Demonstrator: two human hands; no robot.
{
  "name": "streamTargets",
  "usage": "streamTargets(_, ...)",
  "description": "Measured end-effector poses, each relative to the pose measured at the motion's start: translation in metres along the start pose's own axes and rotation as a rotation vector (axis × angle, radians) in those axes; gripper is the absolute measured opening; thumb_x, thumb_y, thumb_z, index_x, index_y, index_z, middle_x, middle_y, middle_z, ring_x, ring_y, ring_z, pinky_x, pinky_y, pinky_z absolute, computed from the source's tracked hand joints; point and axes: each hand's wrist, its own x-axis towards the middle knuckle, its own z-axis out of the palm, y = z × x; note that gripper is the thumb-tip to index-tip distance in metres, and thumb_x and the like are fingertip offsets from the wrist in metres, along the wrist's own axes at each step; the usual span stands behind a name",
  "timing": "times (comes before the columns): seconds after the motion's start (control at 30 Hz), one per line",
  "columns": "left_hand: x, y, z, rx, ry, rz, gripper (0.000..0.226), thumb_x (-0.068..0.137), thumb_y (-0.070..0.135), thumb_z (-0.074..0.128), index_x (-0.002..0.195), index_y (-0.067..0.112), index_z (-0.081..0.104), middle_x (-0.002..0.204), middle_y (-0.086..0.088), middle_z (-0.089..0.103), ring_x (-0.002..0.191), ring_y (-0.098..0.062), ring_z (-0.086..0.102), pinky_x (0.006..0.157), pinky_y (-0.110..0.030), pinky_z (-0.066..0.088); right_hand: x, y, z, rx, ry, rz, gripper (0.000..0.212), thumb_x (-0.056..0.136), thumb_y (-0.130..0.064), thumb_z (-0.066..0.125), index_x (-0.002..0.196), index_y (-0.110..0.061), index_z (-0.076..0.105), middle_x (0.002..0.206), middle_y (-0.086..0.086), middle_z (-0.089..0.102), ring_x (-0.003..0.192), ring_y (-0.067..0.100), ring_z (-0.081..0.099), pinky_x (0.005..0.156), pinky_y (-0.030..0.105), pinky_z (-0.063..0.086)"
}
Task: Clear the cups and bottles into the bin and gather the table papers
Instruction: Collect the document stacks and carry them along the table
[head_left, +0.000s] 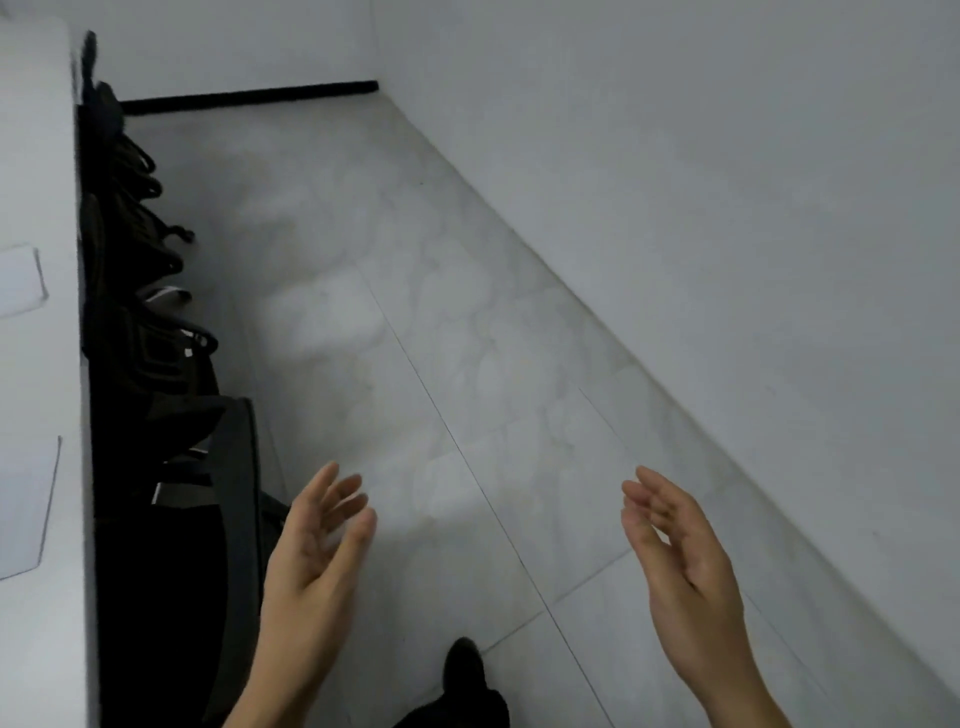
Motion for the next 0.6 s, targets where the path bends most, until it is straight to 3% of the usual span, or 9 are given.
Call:
streamTargets(0.2, 0.141, 0.046, 0.038, 0.040, 0.005, 0.082, 0.058, 0.085, 0.028, 0.062, 0.141, 0.028, 0.048, 0.128, 0.006, 0.064, 0.120, -0.013, 0.061, 0.100, -0.040, 0.048, 0.143, -0.046, 0.050, 0.017, -0.043, -0.049, 0.032, 0.095, -0.027, 0.060, 0.124, -0.039, 0.060, 0.120, -0.021, 0.067, 0.114, -0.008, 0.059, 0.090, 0.017, 0.043)
streamTargets(0.3, 0.194, 0.042, 0.043, 0.051, 0.048, 0.064, 0.061, 0.079, 0.040, 0.068, 0.138, 0.032, 0.050, 0.125, 0.008, 0.066, 0.118, -0.012, 0.062, 0.095, -0.035, 0.048, 0.205, -0.045, 0.092, 0.033, -0.105, -0.044, 0.031, 0.094, -0.031, 0.060, 0.124, -0.040, 0.060, 0.121, -0.023, 0.066, 0.114, -0.009, 0.058, 0.091, 0.015, 0.045)
streamTargets(0.43, 0.281, 0.021, 0.042, 0.083, 0.187, -0.029, 0.055, 0.078, 0.032, 0.066, 0.131, 0.039, 0.052, 0.124, 0.006, 0.066, 0.115, -0.009, 0.063, 0.097, -0.040, 0.050, 0.310, -0.037, 0.169, 0.042, -0.234, -0.012, 0.031, 0.094, -0.030, 0.060, 0.125, -0.038, 0.060, 0.120, -0.022, 0.067, 0.113, -0.011, 0.057, 0.086, 0.011, 0.042)
streamTargets(0.6, 0.384, 0.040, 0.016, 0.115, 0.444, -0.084, 0.049, 0.084, 0.025, 0.074, 0.127, 0.040, 0.055, 0.125, -0.002, 0.066, 0.116, -0.019, 0.064, 0.102, -0.049, 0.049, 0.438, -0.072, 0.292, 0.051, -0.487, -0.006, 0.029, 0.096, -0.025, 0.061, 0.122, -0.038, 0.060, 0.120, -0.019, 0.067, 0.108, -0.015, 0.057, 0.079, 0.000, 0.042)
